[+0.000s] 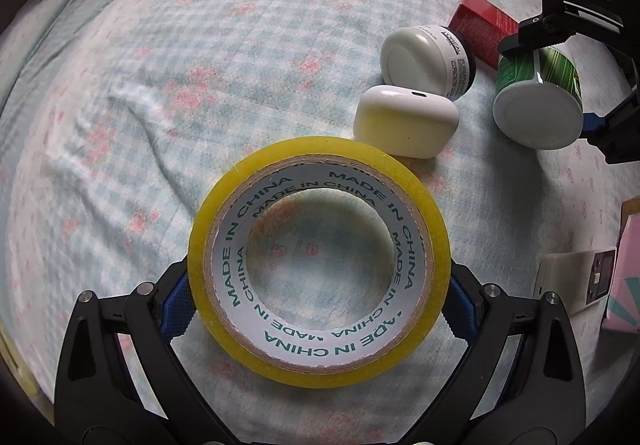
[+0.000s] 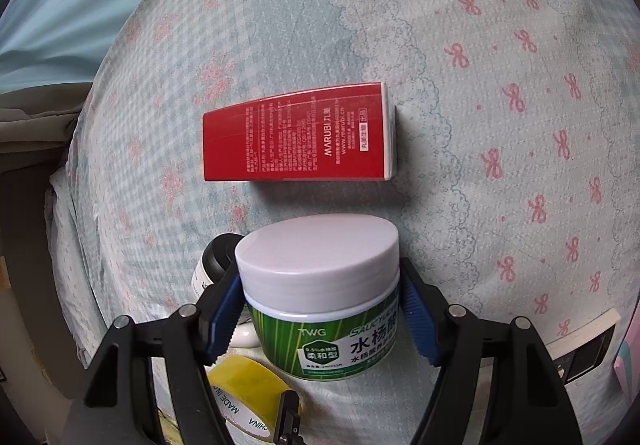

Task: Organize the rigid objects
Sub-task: 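Grasp the yellow tape roll with the left tool while the right tool grasps the green TWG jar, then carry the tape roll and green jar to the box and release them inside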

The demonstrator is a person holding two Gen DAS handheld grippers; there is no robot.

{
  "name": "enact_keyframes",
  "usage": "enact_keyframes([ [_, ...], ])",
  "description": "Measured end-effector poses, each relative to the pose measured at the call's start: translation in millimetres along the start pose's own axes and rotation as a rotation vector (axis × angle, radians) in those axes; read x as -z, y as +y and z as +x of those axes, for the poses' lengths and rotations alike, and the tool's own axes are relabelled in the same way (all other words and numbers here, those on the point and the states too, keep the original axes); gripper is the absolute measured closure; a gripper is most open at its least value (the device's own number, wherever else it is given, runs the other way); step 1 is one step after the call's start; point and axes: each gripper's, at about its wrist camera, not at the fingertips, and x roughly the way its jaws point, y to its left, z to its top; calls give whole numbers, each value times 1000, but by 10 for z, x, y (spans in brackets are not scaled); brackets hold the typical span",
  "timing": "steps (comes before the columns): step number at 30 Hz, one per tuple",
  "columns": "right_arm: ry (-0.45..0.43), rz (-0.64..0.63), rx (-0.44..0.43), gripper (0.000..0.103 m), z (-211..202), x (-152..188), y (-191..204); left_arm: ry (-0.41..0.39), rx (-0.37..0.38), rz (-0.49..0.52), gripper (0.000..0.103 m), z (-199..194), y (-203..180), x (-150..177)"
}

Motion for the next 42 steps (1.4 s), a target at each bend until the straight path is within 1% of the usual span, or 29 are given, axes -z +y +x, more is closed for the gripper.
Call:
enact_keyframes([
  [4,-11,-10,-19,35,-150,77,14,-26,-7,4,6,-192,-10,15],
  [10,-28,-39,-49,35,-531,297,90,-79,-10,34,6,-681,-12,14],
  [15,-54,-71,-77,35,-1024,563,143,-116,7,84,6,-1224,-33,3],
  [18,-79,-81,-98,35,-1361,741,147,-138,37,116,6,-1558,-68,-5],
  [21,-100,-76,-113,35,-1710,917,68,-160,54,178,6,-1887,-148,-31],
  [24,-127,-59,-129,35,-2054,1077,-57,-190,96,236,6,-2195,-245,-96],
  [28,-198,-48,-126,35,-2521,1263,-317,-227,134,370,6,-2508,-562,-212],
  [30,-229,-34,-124,35,-2728,1341,-501,-243,157,415,6,-2640,-762,-257],
  [33,-269,-9,-114,35,-3001,1446,-851,-258,187,453,6,-2806,-1080,-254],
  [35,-280,-4,-103,35,-3145,1477,-1083,-269,209,468,5,-2914,-1302,-203],
  [37,-292,-11,-74,35,-3299,1496,-1338,-272,224,481,6,-2992,-1534,-141],
  [39,-303,-17,-38,35,-3440,1525,-1615,-264,242,492,6,-3037,-1769,-74],
  [42,-309,-1,-14,35,-3577,1561,-2044,-248,260,523,6,-3031,-2164,26],
])
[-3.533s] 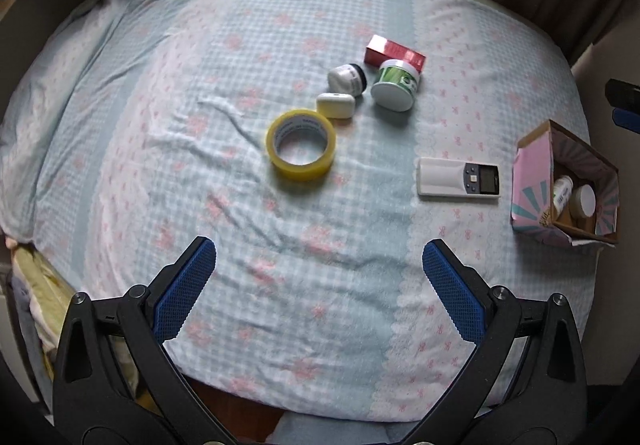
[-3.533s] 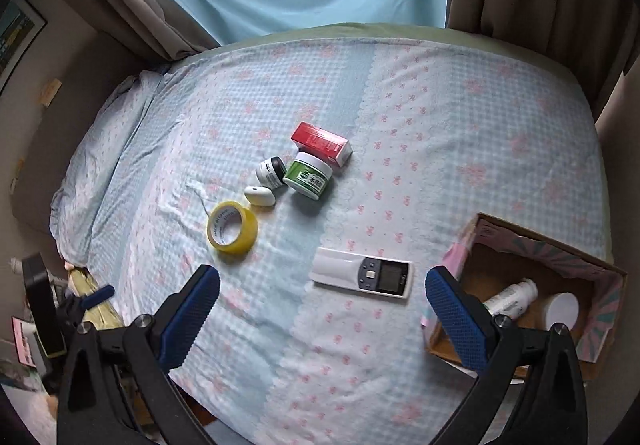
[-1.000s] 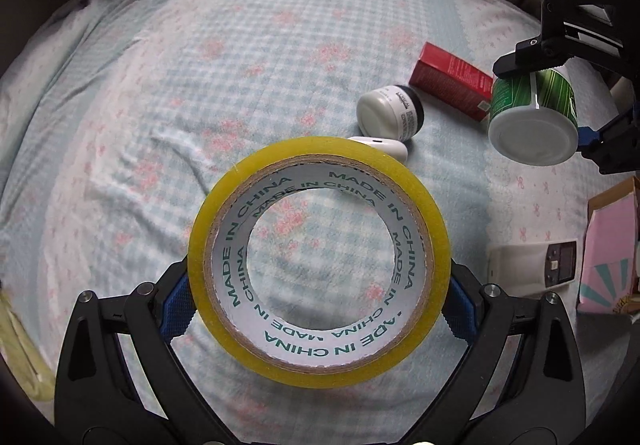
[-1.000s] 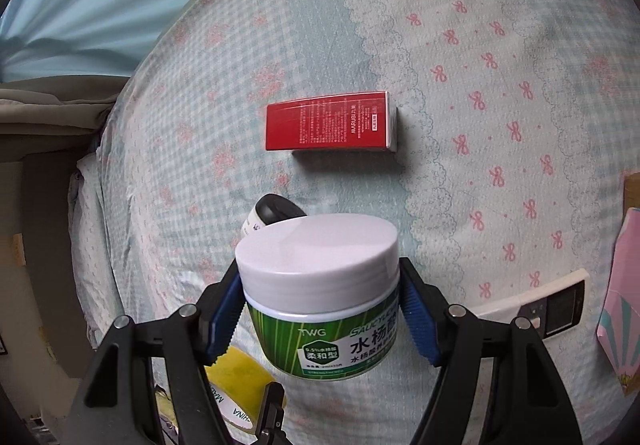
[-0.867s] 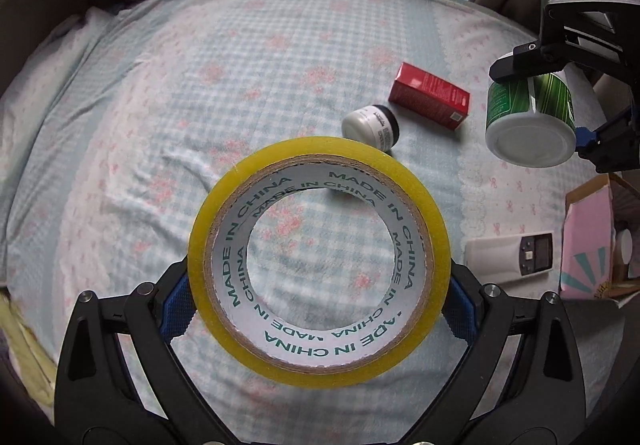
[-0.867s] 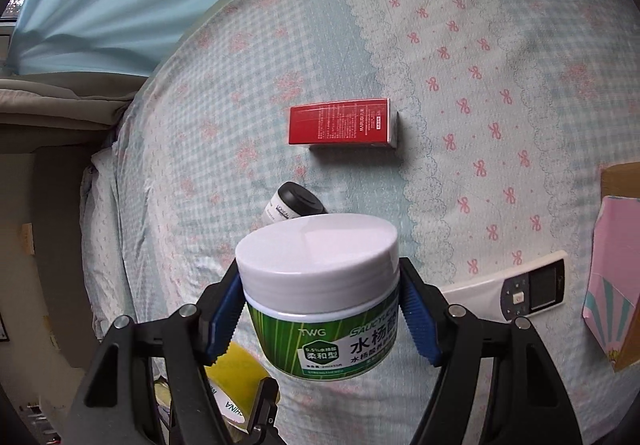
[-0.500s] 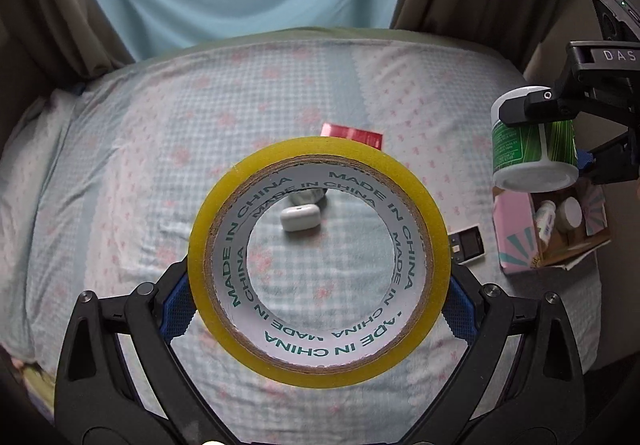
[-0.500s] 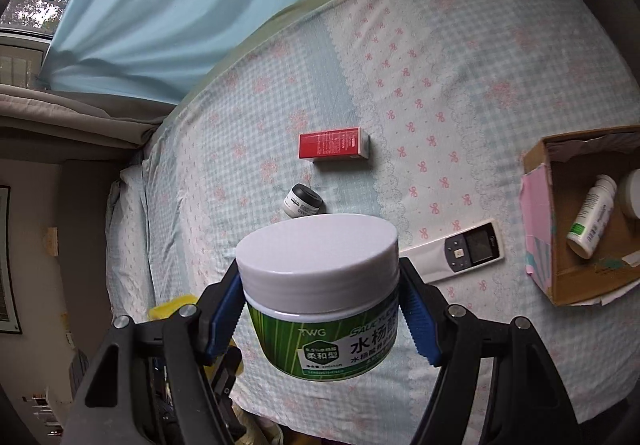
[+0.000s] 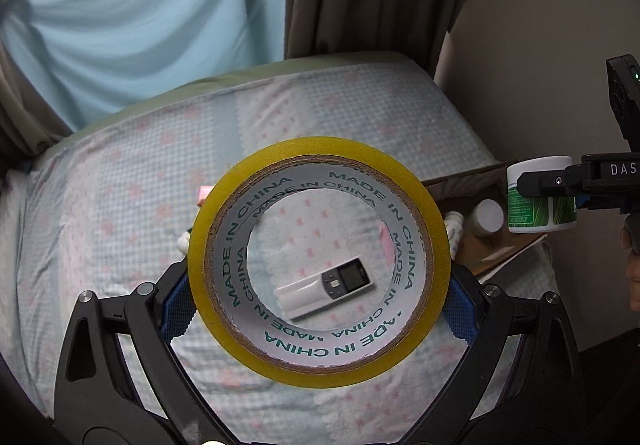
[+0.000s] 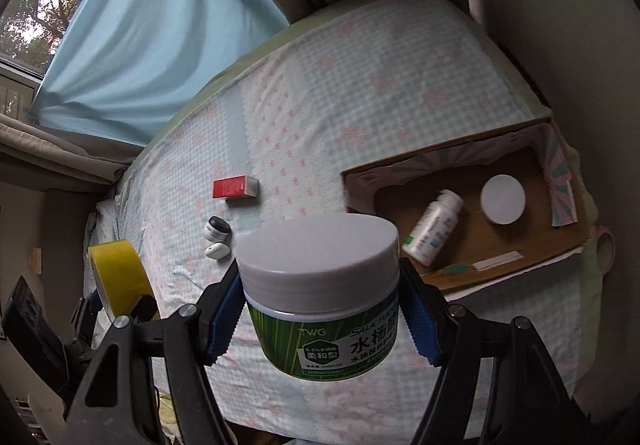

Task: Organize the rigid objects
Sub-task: 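Carry the tape roll and green jar to the box and release them inside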

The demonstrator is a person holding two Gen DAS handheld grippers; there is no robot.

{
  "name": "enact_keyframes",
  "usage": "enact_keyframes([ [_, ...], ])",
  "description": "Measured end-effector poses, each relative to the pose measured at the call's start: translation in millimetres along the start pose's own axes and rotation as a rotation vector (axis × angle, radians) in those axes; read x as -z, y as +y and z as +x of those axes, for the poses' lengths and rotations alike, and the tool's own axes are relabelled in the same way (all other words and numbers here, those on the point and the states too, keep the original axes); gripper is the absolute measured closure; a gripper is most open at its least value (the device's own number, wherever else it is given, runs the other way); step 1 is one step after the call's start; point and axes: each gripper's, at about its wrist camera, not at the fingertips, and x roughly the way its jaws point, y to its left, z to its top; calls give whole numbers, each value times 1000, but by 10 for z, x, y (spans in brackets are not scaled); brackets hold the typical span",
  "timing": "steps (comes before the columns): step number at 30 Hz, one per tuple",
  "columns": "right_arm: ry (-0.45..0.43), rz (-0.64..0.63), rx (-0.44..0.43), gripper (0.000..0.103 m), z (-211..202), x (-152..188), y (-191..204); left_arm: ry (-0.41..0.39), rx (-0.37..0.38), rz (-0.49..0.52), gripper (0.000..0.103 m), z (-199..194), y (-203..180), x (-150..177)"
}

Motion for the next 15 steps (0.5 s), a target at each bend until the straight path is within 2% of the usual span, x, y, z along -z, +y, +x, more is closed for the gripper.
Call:
enact_keyframes([
  [8,-11,0,104,35,-175,-23,-986,69,54,74,5,520,-908,-244],
  [15,12,-11,129,35,-55,-124,-1504,137,54,122,6,1018,-1515,-394],
])
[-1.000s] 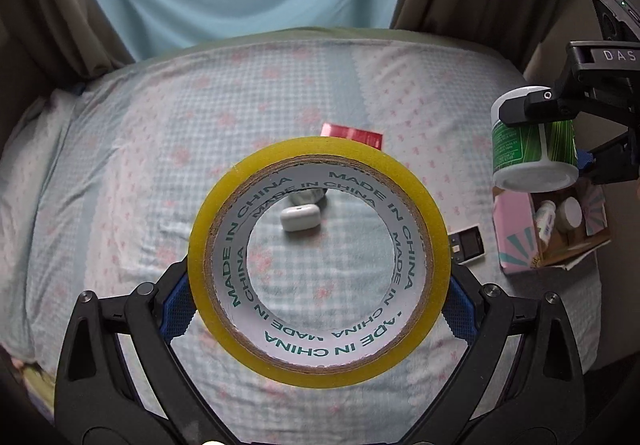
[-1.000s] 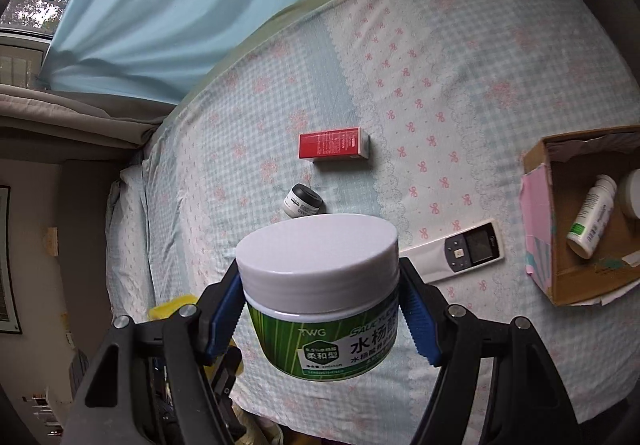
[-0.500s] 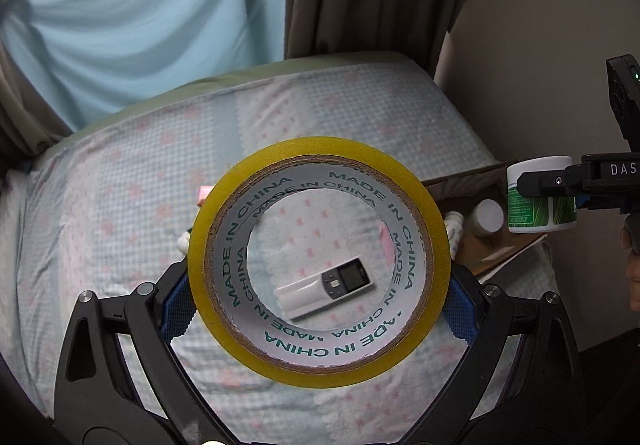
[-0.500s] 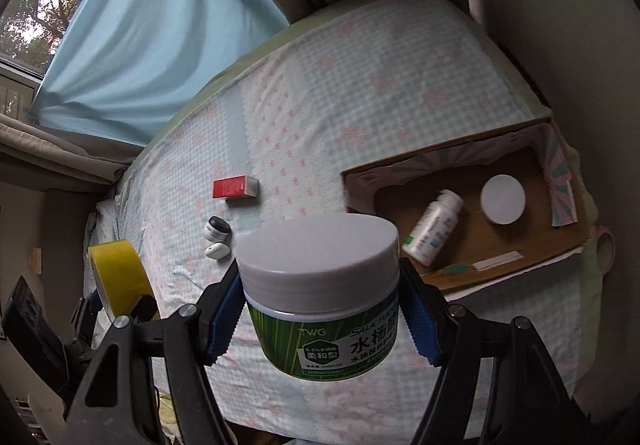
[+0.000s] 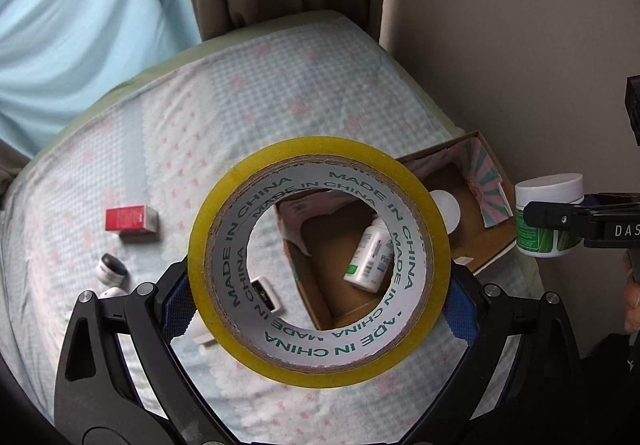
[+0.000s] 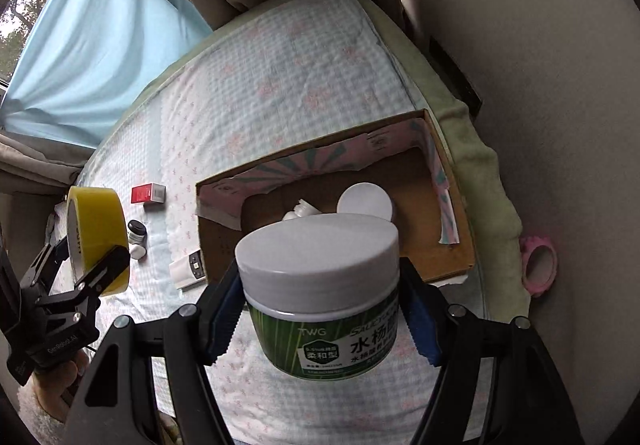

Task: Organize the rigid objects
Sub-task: 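Carry the tape roll and green jar to the box and release them inside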

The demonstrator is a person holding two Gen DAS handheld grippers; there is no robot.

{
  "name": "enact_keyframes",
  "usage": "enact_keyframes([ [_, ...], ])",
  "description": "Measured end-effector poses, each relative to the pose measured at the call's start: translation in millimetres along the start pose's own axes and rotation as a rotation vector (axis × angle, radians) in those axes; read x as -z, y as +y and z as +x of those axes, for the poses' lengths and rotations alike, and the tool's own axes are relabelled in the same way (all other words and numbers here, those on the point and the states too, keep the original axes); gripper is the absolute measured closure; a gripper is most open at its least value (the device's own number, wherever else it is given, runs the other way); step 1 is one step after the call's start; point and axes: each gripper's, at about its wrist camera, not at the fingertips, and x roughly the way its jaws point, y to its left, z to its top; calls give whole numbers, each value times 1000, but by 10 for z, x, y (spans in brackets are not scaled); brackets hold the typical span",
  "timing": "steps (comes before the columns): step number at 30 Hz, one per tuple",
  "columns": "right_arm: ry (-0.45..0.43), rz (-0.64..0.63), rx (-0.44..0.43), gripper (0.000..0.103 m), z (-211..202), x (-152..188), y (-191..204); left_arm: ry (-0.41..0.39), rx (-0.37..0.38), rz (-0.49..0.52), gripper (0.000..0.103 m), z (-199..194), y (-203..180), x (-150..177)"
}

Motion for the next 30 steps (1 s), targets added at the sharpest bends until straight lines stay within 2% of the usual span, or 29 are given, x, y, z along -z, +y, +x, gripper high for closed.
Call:
enact_keyframes([
  [5,34,-20,12,35,226,-92,-223,56,-5,6,6,360,-265,-128],
  [12,71,-86,42,35,593,-156,-327,135,-10,20,6,939,-419,-179],
  [18,28,-245,145,35,799,-90,-221,192,-7,24,6,1400,-463,-133],
  [26,20,-295,189,35,1021,-9,-238,270,-2,43,6,1767,-486,23],
  [30,-9,-299,142,35,1042,23,-293,273,-8,31,6,1812,-492,46],
])
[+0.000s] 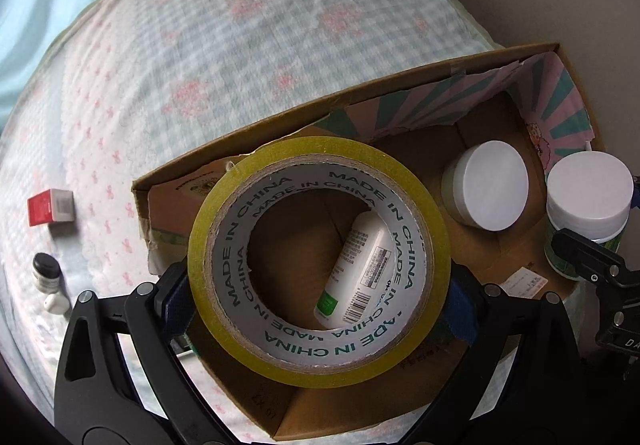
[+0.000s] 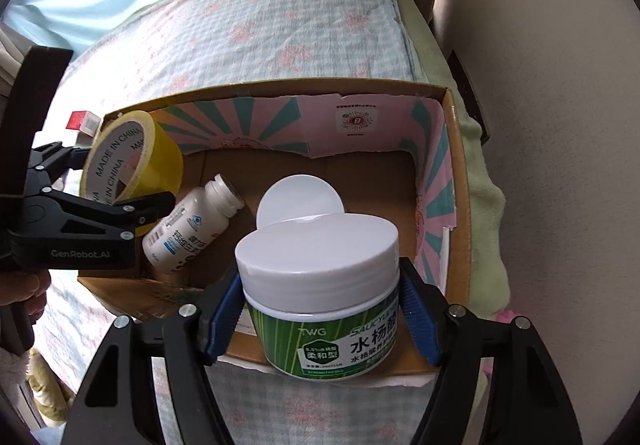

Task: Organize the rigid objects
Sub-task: 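Carry the tape roll and green jar to the box and release them inside, then withdraw both tools from the box back over the bed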

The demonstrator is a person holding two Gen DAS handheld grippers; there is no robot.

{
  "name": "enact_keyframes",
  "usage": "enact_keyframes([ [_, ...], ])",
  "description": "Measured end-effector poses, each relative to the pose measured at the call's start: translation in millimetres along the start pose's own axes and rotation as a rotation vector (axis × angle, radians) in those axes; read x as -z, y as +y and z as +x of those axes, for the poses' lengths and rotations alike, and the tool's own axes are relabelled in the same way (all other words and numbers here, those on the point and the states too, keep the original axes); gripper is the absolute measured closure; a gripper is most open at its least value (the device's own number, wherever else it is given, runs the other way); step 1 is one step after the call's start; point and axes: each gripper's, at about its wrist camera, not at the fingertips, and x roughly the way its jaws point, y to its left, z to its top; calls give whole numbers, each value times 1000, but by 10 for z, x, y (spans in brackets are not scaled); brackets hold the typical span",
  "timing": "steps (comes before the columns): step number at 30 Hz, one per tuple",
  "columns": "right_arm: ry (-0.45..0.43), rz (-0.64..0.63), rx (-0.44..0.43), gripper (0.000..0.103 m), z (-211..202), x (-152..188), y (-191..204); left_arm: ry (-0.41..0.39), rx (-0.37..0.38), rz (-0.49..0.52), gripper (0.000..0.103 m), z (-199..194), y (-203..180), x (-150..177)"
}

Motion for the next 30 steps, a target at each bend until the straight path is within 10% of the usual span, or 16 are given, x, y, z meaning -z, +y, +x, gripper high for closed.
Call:
enact_keyframes([
  [4,-38,-40,29,29,6,11,39,-30,-63,49,5,-41,-79,15],
  [6,-123,-79,73,0,-95,31,88,-31,-42,72,3,-82,-85,23],
  [30,-205,-58,57,0,-690,85,133,-138,-2,5,0,-861,41,355],
])
